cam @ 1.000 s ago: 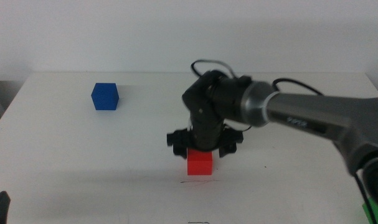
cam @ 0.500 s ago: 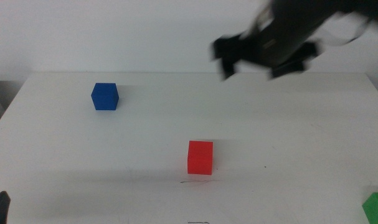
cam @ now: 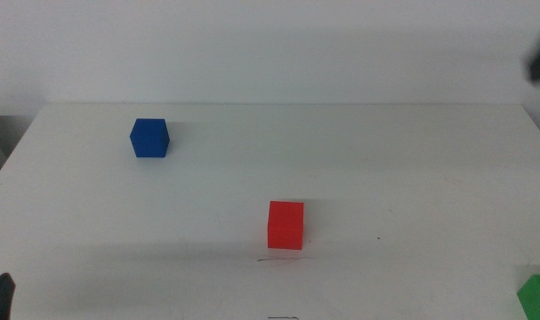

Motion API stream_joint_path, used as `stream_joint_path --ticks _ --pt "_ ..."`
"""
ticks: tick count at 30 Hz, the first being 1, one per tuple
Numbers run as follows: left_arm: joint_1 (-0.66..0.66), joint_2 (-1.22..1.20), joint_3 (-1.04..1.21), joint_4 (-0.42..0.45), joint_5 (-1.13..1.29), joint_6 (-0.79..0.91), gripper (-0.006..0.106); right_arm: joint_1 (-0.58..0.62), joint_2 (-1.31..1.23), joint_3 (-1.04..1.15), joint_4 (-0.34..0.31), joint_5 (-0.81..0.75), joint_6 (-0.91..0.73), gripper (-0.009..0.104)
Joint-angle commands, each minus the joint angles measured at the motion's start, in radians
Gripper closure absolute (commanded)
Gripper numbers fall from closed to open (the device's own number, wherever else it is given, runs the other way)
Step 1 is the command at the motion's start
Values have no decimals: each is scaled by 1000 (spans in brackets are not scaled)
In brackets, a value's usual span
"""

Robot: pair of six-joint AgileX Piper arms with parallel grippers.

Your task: Stack red cubes first, then green, then blue cubes in a specific spot.

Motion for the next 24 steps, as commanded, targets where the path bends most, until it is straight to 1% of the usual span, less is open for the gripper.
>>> stream_joint_path --ticks 1,4,9,12,15,18,22,24 --pt "-2 -26 -2 0 -75 -13 16 -70 -99 96 -27 24 -65 1" --pt "-2 -26 -2 0 -75 -13 16 -163 -171 232 -22 0 -116 1" --pt "-2 -26 -2 0 -75 -13 16 -269 -204 402 53 -23 -159 1" --pt "-2 -26 -2 0 -75 -13 16 -298 -190 479 84 -49 -223 2" --pt "-2 -26 -2 0 -75 -13 16 -326 -173 554 84 -78 -336 5" --pt "-2 -26 -2 0 -75 -13 16 -344 -150 613 100 -139 -420 7" --pt "-2 -26 -2 0 -75 -13 16 -345 -99 650 120 -229 -436 10" --pt "-2 -26 -2 0 -75 -13 16 -345 -54 656 120 -240 -436 11"
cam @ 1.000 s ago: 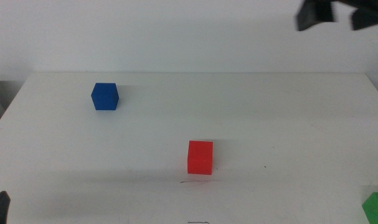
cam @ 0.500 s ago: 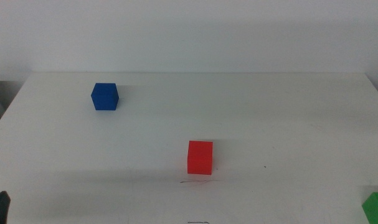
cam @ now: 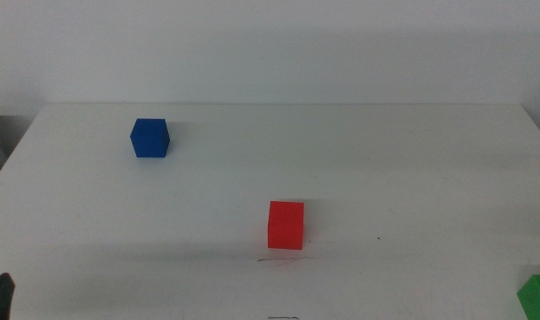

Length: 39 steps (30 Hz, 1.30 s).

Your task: Stack red cubes first, then green, then blue cubes in a specific spot.

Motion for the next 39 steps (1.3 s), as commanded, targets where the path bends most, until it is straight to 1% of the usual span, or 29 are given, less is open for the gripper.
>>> stream_joint_path --ticks 1,4,9,12,17,20,39 --pt "-2 -26 -2 0 -75 -13 16 -9 37 -15 -2 -46 -16 12" --pt "-2 -26 -2 0 -75 -13 16 -9 97 -15 -5 -50 -16 13" --pt "-2 -26 -2 0 -75 -13 16 -9 169 -15 -7 -106 -16 17" --pt "-2 -26 -2 0 -75 -13 16 -15 203 -15 -14 -107 -16 19" --pt "-2 -26 -2 0 -75 -13 16 -54 223 -15 -17 -115 -16 22" --pt "-2 -26 -2 0 -75 -13 16 -63 226 -14 -36 -120 -16 24" --pt "-2 -26 -2 0 -75 -13 16 -59 392 -5 -29 -207 -16 24"
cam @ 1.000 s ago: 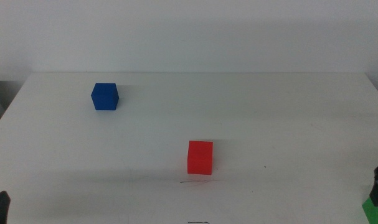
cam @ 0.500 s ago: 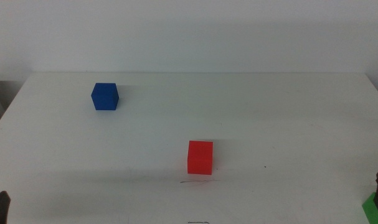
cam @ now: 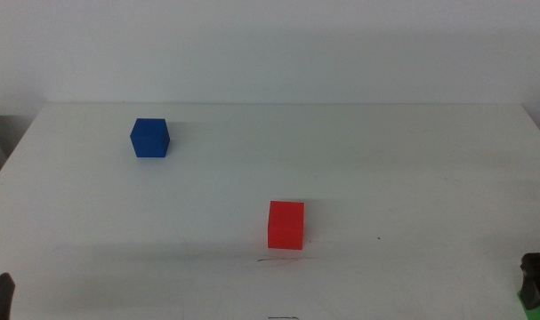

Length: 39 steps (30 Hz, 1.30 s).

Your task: Stack red cubes first, then green, then blue cubes in a specific spot.

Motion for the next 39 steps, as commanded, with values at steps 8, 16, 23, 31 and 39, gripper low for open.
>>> stream_joint_path --ticks 8,16,23,31,39 --pt "-2 -26 -2 0 -75 -13 16 -1 20 -19 -2 -50 -4 60" --pt "-2 -26 -2 0 -75 -13 16 133 -83 -167 -32 172 224 96" --pt "-2 -26 -2 0 -75 -13 16 412 -44 -478 -110 407 652 96" --pt "-2 -26 -2 0 -75 -13 16 637 163 -760 -78 422 773 96" --pt "-2 -26 -2 0 -75 -13 16 776 409 -1043 -25 422 855 96"
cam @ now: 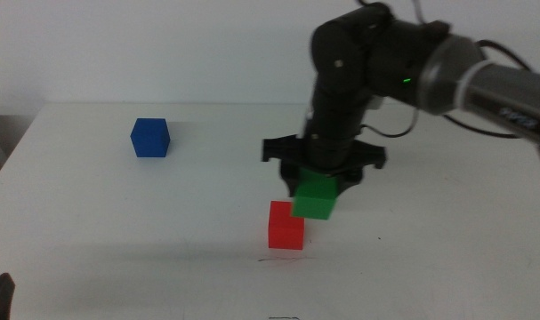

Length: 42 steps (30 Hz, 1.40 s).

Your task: Stack red cubes first, then green, then blue cubes in a specific spot.

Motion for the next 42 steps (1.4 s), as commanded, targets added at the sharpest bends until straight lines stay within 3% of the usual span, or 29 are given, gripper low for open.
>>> stream_joint_path --ticks 1,42 --pt "-2 -26 -2 0 -75 -13 16 13 -24 -70 4 73 5 96" --pt "-2 -26 -2 0 -75 -13 16 68 96 -151 -57 9 21 96"
